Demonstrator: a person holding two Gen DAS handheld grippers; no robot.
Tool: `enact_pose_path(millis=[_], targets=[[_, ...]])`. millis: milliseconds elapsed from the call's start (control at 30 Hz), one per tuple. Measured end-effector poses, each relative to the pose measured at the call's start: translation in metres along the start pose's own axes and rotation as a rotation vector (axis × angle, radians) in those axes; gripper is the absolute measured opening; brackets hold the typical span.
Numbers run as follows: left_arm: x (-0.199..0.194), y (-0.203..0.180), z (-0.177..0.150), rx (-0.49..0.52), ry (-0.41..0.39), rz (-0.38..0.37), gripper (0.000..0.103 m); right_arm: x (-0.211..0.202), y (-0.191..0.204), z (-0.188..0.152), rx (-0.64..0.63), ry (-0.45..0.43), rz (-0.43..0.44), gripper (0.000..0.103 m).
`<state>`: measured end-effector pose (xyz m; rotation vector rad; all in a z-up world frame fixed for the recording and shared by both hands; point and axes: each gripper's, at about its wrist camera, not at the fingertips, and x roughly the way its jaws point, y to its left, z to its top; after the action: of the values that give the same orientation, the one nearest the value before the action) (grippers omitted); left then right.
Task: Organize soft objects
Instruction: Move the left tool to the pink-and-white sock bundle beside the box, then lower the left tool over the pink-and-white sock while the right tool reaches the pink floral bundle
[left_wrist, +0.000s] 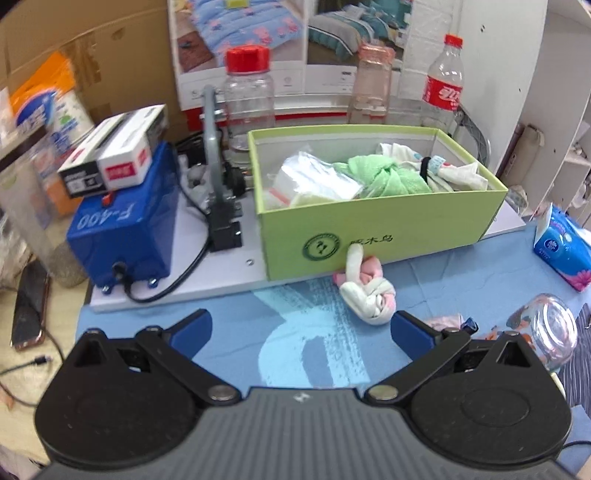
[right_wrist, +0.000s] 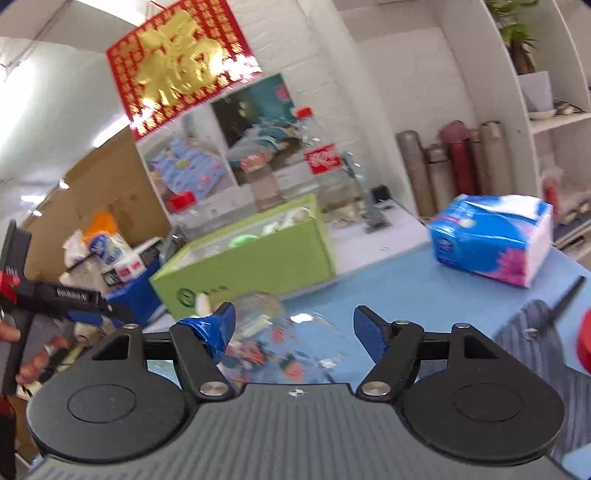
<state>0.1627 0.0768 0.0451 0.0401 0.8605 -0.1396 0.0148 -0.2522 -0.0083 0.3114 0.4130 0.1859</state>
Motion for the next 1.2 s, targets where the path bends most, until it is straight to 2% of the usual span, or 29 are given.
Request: enact_pose_path(millis=[100,467,733,933,1200], targets=[[0.02,-0.014,0.013,0.042,0.044,-0.008,0.102,0.005,-0.011,-0.002,-0.003,0.01,-0.06,0.057],[0.089,-0.051,0.046,0.145,0.235,-0.024,0.103,0.028,-0.031,-0.006,0.032,0.033,-0.02,0.058],[0.134,-0.057,0.059,0.064,0.397,-0.096,0.102,0.038,-0.044,-0.011,0.071,0.051,-0.009,0.058],[0.159,-0.056,0.058,0.081,0.46,-0.02,0.102,0.037,-0.046,-0.012,0.085,0.05,-0.006,0.058],[0.151,-0.003,0.052,-0.019,0.45,0.053,0.102,0.029,-0.041,-0.007,0.07,0.03,-0.012,0.059]])
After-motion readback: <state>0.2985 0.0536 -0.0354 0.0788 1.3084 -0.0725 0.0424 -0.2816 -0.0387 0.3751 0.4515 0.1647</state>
